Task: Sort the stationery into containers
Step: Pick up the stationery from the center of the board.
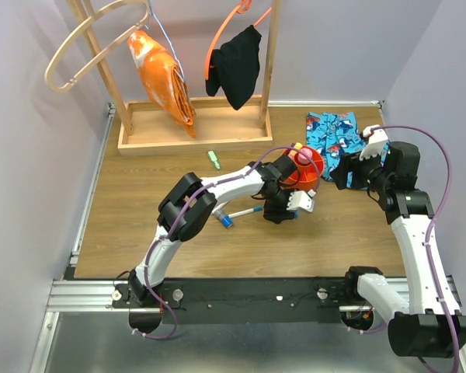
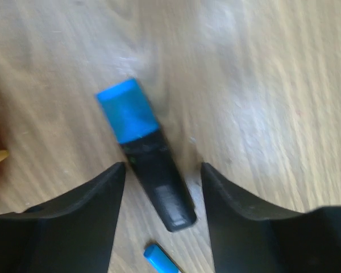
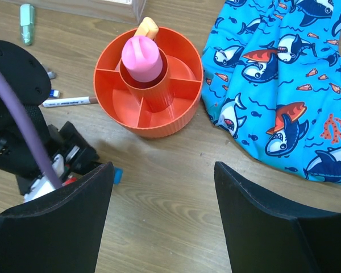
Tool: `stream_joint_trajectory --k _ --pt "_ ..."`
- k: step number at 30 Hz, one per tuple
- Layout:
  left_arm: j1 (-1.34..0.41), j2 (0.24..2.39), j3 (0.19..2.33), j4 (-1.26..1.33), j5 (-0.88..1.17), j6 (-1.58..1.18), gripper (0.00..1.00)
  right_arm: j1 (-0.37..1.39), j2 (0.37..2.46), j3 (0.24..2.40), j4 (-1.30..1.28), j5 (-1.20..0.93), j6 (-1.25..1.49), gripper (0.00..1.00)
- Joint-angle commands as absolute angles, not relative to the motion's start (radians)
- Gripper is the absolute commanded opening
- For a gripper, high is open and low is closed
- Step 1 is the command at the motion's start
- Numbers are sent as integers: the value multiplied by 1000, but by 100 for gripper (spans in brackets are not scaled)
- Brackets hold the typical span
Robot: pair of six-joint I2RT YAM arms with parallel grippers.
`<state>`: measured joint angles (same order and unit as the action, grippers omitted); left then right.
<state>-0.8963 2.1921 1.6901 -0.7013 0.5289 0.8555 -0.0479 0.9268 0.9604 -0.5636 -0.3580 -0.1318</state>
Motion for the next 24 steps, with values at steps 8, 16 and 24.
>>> stream_joint_trajectory --k 8,16,24 --pt "-934 2237 1735 -588 365 572 67 -54 891 945 -577 -385 -137 79" --pt "-977 2241 1692 -592 354 535 62 -54 854 922 -592 -383 -146 79" --pt "-997 2266 1675 -612 374 534 44 -54 838 914 -609 -387 -150 79"
